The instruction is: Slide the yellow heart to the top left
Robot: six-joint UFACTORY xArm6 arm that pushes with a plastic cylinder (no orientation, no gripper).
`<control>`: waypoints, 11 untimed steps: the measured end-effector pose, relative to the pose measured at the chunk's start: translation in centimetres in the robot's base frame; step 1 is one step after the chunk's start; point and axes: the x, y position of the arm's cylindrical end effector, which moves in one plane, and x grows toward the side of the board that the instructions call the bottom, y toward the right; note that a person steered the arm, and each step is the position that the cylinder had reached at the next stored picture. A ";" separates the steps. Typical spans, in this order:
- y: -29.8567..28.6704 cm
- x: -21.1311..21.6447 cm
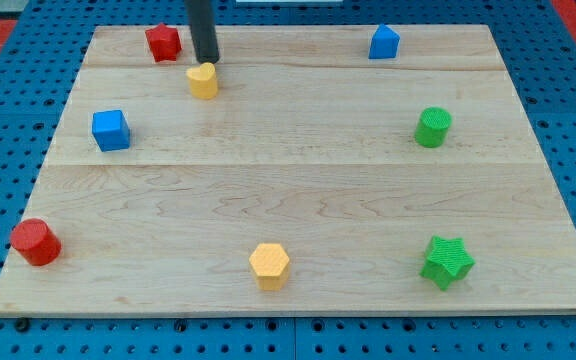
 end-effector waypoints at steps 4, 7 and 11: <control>-5.4 5.9; -11.2 4.7; -9.7 -2.0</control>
